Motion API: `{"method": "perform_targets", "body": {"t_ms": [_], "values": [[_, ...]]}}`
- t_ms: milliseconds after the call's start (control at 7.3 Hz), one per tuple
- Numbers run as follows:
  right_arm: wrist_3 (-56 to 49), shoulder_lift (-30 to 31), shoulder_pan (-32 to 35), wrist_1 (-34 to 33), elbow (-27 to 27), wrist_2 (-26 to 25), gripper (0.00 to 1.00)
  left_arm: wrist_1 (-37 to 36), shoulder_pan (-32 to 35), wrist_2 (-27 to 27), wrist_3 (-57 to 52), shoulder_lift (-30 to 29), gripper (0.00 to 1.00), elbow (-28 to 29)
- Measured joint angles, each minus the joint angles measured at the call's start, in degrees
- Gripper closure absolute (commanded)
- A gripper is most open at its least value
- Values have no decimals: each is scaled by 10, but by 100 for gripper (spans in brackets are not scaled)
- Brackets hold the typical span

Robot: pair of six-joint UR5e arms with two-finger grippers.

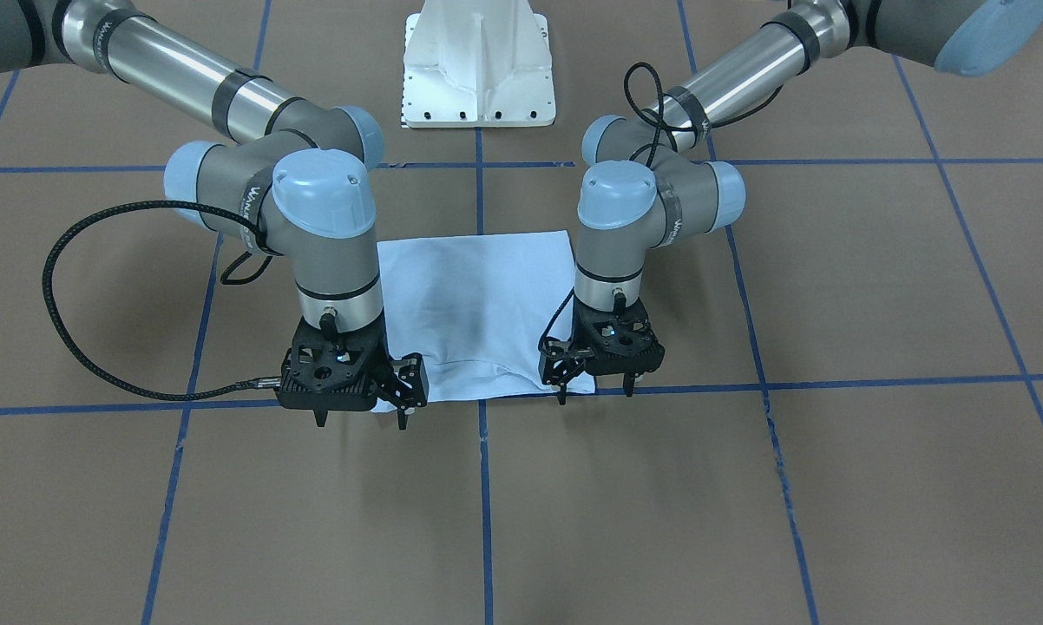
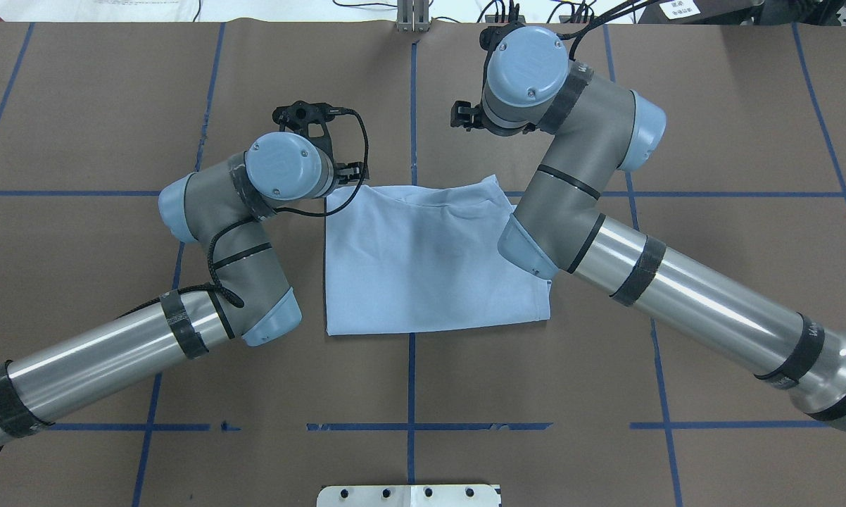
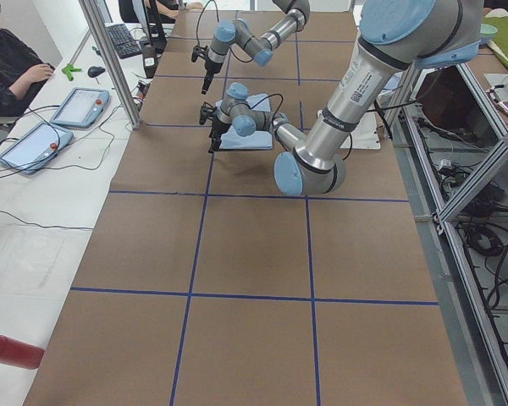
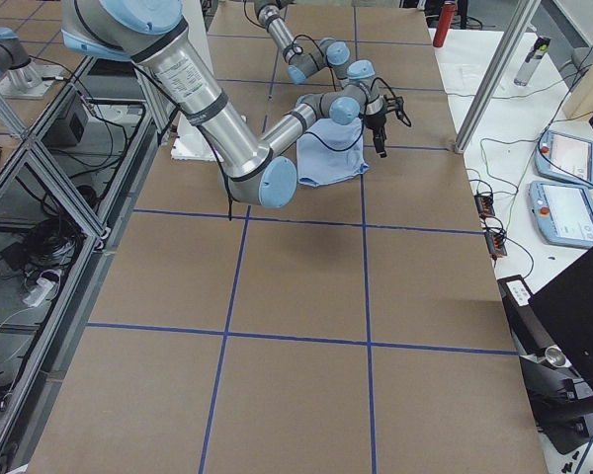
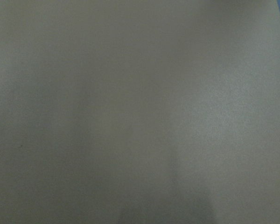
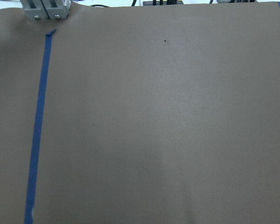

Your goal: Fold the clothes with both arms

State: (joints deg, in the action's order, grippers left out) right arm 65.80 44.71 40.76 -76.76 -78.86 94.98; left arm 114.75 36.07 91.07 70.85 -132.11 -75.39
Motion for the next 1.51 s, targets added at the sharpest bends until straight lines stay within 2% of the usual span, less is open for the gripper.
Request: {"method": "perform_targets", "body": {"t_ms": [274,548,685,1096,1507], "values": [[26,21,-26,8,-33,-4,0,-1,30,62,-44,13,0,-45],[27,79,-67,6,-85,-42,0,-1,37,76,-56,21,0,-62],[25,95,-87,6,-92,-65,0,0,37,77,-57,23,0,-64],[6,100,-106,9,-65,-103,0,6,37,78,-55,26,0,-66],[-82,109,-75,5,-39,-117,0,7,37,77,-50,27,0,-68]]}}
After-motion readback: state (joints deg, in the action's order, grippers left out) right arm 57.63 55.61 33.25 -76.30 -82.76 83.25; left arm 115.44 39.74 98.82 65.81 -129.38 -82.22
